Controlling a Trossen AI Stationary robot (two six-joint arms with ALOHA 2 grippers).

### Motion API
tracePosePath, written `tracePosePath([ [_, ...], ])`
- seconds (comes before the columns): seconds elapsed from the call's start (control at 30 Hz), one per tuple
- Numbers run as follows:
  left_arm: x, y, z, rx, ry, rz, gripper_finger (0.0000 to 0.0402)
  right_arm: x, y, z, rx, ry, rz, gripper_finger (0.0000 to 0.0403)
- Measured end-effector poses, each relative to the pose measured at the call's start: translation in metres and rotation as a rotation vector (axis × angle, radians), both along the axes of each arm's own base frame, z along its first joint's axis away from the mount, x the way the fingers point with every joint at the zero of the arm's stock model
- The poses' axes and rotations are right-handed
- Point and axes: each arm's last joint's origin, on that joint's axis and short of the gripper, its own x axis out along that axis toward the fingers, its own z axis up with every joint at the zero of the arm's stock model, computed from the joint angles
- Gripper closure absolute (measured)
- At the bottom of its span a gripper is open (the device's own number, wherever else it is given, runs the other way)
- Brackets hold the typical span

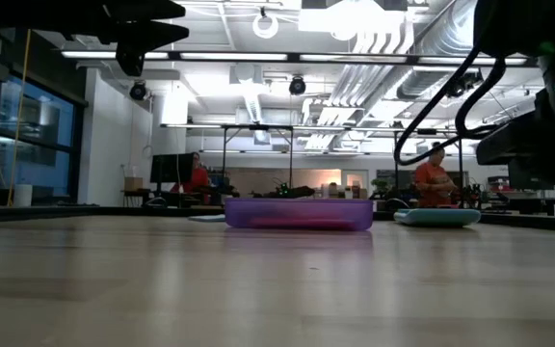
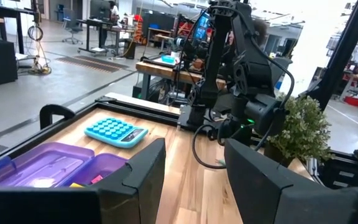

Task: Pack school essentials
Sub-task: Put the light blue pencil into the violet supply box

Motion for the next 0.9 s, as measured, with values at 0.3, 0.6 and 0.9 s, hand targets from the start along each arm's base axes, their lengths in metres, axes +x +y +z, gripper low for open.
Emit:
tracePosePath([
  [0.3, 0.0000, -0.0001, 0.0000, 0.000, 0.000, -0.003, 0.0245, 0.0011, -0.0008, -0.0001, -0.036, -0.028, 0.021, 0.0283],
  [0.6, 0.0000, -0.0001, 0.0000, -0.001, 0.000, -0.004, 0.0245, 0.0015, -0.0016, -0.0004, -0.065, -0.043, 0.033, 0.0384],
  [0.9, 0.0000, -0.0001, 0.0000, -0.001, -0.001, -0.004, 0.0245, 0.0020, -0.0018, -0.0002, -0.077, -0.059, 0.075, 0.0395],
])
